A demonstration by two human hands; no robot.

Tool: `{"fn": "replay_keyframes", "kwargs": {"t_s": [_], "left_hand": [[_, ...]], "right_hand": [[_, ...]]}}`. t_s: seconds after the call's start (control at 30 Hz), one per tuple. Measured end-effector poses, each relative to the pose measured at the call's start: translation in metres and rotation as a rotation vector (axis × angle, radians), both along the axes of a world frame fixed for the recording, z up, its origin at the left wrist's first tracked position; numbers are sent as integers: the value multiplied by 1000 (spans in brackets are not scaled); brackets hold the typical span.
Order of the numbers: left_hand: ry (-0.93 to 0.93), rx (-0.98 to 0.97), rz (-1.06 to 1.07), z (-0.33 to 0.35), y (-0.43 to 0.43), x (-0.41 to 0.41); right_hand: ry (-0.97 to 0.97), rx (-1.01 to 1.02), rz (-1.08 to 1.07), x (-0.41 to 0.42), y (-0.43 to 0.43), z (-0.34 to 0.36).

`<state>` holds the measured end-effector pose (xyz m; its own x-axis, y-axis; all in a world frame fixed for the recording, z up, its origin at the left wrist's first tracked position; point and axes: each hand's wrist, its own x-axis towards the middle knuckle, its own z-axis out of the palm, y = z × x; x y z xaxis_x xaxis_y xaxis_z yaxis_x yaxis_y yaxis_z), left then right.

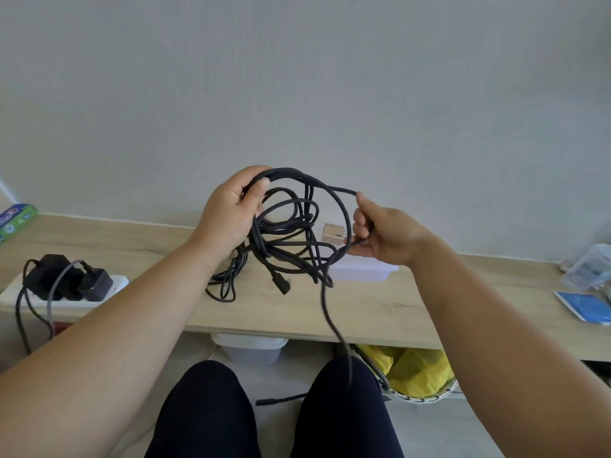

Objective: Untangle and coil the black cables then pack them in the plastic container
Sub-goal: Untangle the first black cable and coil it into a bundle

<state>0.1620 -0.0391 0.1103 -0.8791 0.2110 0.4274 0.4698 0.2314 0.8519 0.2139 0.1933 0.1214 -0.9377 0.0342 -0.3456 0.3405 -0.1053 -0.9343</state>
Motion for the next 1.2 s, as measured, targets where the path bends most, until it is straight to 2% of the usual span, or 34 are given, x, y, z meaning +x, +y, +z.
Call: {"fn": "replay_keyframes", "kwargs": {"t_s": [0.13,0.23,0.33,0.43,0.53,0.63,0.83,0.93,1.07,1.13,1.2], "left_hand": [[-132,178,-27,-5,2,-2],[-172,225,-64,-8,5,-3],[-234,260,-123,-12,6,-5],[-390,270,-263,-13,2,-6],[-475,242,-410,-9,-2,-5],[-451,141,-485,-7,-1,-2],[-515,220,-525,-9,-10,-1],[-593,320,-518,-7,-23,-5],[-521,142,-439,-10,-29,-12],[-446,48,-404,-11,-28,-15],[-361,-29,-318,-16,-26,-16]], "right_hand": [[230,-598,251,4,11,-10],[292,-751,401,9,9,-21],[335,-582,322,10,10,-17],[387,-391,238,9,18,-7],[403,-381,197,6,16,7],[405,-364,128,4,11,14],[423,201,124,2,8,22],[453,570,22,-3,17,25],[447,1031,-168,-19,18,6],[421,1123,-259,-24,16,-6],[310,1060,-324,-28,17,-16]]}}
